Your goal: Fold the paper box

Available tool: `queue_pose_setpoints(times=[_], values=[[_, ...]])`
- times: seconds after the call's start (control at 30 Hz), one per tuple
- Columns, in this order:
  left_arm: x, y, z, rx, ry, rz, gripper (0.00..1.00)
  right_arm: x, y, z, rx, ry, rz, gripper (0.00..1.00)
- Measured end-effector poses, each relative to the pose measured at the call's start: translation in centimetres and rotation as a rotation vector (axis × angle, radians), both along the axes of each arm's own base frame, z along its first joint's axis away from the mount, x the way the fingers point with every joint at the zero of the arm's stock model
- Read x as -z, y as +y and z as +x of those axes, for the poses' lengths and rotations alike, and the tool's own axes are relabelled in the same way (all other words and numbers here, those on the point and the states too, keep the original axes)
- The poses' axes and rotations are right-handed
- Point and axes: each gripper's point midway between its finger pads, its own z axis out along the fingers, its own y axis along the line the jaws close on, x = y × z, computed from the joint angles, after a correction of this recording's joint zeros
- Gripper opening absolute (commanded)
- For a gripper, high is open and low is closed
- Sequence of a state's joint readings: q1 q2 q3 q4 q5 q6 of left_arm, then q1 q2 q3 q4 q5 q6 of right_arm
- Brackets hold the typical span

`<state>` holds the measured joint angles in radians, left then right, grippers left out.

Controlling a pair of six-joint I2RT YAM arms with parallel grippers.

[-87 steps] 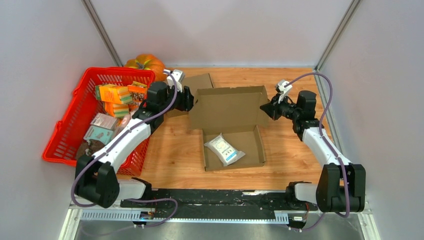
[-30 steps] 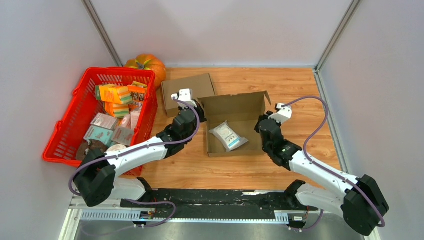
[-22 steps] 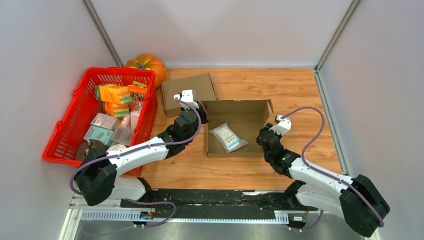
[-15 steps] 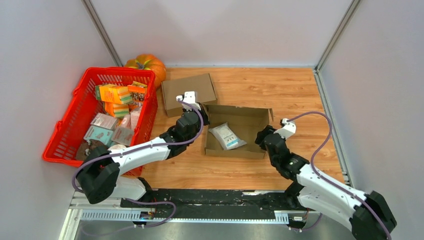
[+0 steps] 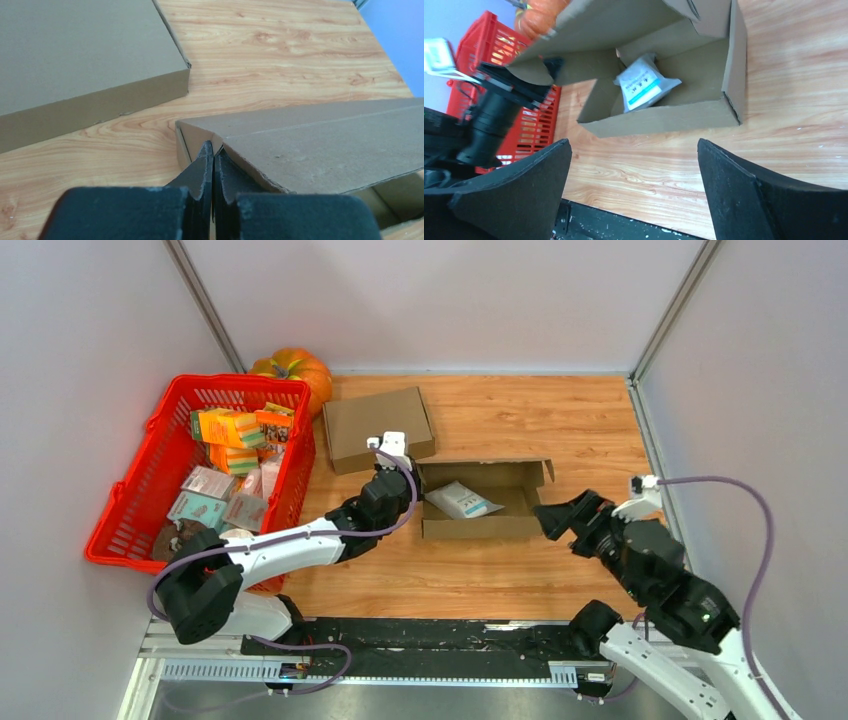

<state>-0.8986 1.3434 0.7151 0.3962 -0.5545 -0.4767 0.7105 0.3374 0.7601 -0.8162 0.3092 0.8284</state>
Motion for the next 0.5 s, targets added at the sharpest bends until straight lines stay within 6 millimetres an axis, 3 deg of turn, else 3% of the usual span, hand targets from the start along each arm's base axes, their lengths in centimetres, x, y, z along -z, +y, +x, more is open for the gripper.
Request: queue_pose_setpoints(times=[0.1,0.17,0.27,0.37,0.47,0.5], values=[[0.3,-0.5,-0.6,0.021,0.002,0.028,0.00,-5.1,-1.0,0.5,0.033,-0.046,-0.048,1.00],[0.5,-0.8,-1.0,0.037,0.001,0.044,0.00,-8.4,-0.6,2.1,0.051,-0.068,-0.099,1.00],[0.7,-1.0,-1.4,0.050,0.001,0.056,0.00,-10.8,1.5,5.6,0.044,-0.041,-0.219,1.00],[1.3,-1.1,-2.0,0.064,0.006,0.075,0.02,-9.9,4.4,9.8,0.015,0.001,-0.340,1.00],[2.0,-1.1,-2.7,0.084,0.009,0.092,0.16,-5.3,6.7,12.1,-0.047,0.109,-0.420,0.94],[2.1,-1.1,-3.0,0.092,0.008,0.097,0.25,-3.5,7.5,12.4,-0.074,0.143,-0.431,0.92]])
